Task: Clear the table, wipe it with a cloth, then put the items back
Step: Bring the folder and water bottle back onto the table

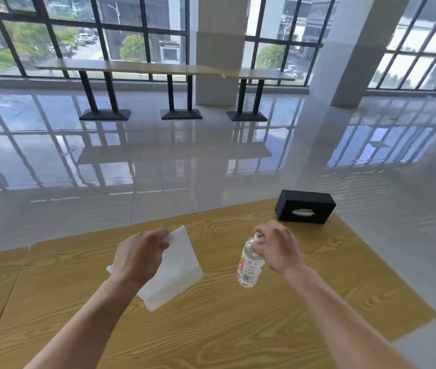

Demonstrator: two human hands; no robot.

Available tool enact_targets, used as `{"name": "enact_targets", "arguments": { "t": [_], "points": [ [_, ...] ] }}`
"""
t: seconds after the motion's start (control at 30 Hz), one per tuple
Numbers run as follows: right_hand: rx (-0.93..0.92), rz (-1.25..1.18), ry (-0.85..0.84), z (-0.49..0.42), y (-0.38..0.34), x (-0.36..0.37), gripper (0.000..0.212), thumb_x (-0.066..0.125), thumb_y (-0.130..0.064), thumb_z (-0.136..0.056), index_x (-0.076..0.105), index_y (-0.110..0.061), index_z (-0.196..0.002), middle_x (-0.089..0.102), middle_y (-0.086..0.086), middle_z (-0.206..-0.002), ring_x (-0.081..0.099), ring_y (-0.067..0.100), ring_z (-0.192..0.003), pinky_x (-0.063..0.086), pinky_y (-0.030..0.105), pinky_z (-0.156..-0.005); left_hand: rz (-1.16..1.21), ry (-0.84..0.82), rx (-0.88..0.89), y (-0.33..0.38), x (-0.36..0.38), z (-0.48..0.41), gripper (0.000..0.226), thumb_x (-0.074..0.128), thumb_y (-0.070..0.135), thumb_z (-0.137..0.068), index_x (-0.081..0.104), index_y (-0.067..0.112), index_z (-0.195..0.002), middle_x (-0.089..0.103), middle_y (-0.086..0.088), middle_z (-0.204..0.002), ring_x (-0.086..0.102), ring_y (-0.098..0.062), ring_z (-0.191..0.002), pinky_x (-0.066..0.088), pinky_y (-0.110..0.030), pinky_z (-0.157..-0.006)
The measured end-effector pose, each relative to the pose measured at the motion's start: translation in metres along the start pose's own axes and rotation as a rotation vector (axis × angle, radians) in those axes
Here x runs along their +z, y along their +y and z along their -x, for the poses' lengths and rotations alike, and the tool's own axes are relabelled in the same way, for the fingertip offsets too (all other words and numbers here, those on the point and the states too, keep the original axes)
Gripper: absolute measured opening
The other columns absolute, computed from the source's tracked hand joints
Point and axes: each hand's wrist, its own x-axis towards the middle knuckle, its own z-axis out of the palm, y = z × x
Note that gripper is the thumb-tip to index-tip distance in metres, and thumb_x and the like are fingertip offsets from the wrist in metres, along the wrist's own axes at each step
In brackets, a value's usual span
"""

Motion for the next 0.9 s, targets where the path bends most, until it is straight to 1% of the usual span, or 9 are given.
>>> {"name": "enact_targets", "arguments": {
  "t": [0.07,0.1,0.27,0.43,0.57,0.73,0.83,0.9],
  "points": [
    [0.001,-0.002,-0.008,-0.005,0.012,-0.004,0.026,0.071,-0.015,-0.083,0.070,-0.009,-0.108,0.064,0.006,-0.106,0.060,0.021,-0.088,0.049,0.031,-0.074,-0.007,-0.003,-0.003,0.012,0.003,-0.003,0.023,0.062,0.014,-0.091,0.048,0.013,-0.073,0.052,0.001,-0.055,0.049,-0.030,-0.055,0.025,-0.030,-0.047],
    [0.001,0.000,-0.011,-0.008,0.017,-0.005,0.026,0.071,-0.015,-0.083,0.071,-0.009,-0.108,0.064,0.006,-0.106,0.060,0.021,-0.088,0.049,0.031,-0.074,-0.009,-0.005,-0.002,0.017,0.004,-0.005,0.023,0.062,0.014,-0.091,0.048,0.013,-0.072,0.051,0.001,-0.055,0.048,-0.029,-0.054,0.025,-0.030,-0.047],
    [0.021,0.004,-0.021,-0.024,0.031,-0.003,0.029,0.071,-0.017,-0.083,0.070,-0.010,-0.111,0.062,0.003,-0.106,0.058,0.018,-0.086,0.039,0.024,-0.071,-0.015,-0.034,0.002,0.031,0.011,-0.018,0.022,0.060,0.019,-0.093,0.048,0.017,-0.074,0.056,0.002,-0.060,0.054,-0.028,-0.059,0.032,-0.032,-0.049],
    [0.034,0.027,-0.037,-0.036,0.031,0.006,0.030,0.072,-0.018,-0.084,0.070,-0.008,-0.112,0.063,0.005,-0.109,0.059,0.019,-0.087,0.040,0.024,-0.071,-0.001,-0.042,0.016,0.026,0.021,-0.031,0.026,0.060,0.019,-0.093,0.044,0.016,-0.072,0.052,0.002,-0.056,0.049,-0.029,-0.056,0.028,-0.030,-0.047],
    [0.036,0.053,-0.048,-0.048,0.024,0.014,0.032,0.072,-0.020,-0.085,0.069,-0.009,-0.114,0.062,0.006,-0.111,0.057,0.018,-0.088,0.039,0.024,-0.072,0.010,-0.046,0.015,0.019,0.024,-0.038,0.022,0.059,0.019,-0.093,0.047,0.016,-0.075,0.054,0.002,-0.058,0.050,-0.029,-0.057,0.028,-0.031,-0.048],
    [0.062,0.054,-0.060,-0.055,0.019,0.021,0.031,0.070,-0.019,-0.086,0.068,-0.008,-0.116,0.061,0.006,-0.112,0.058,0.020,-0.092,0.041,0.024,-0.074,0.009,-0.056,0.017,0.012,0.024,-0.042,0.022,0.058,0.019,-0.093,0.047,0.017,-0.075,0.057,0.002,-0.059,0.048,-0.027,-0.056,0.022,-0.030,-0.046],
    [0.075,0.060,-0.074,-0.059,0.020,0.028,0.031,0.070,-0.019,-0.086,0.068,-0.009,-0.115,0.060,0.005,-0.111,0.054,0.018,-0.087,0.037,0.023,-0.072,0.021,-0.061,0.010,0.010,0.024,-0.041,0.021,0.059,0.018,-0.093,0.048,0.017,-0.075,0.057,0.002,-0.060,0.052,-0.027,-0.057,0.028,-0.030,-0.047],
    [0.074,0.052,-0.088,-0.060,0.023,0.032,0.032,0.070,-0.019,-0.085,0.068,-0.009,-0.116,0.060,0.006,-0.112,0.057,0.019,-0.090,0.040,0.024,-0.073,0.016,-0.061,0.007,0.010,0.025,-0.039,0.020,0.059,0.018,-0.092,0.048,0.018,-0.076,0.059,0.003,-0.062,0.054,-0.027,-0.059,0.033,-0.031,-0.049]
  ]
}}
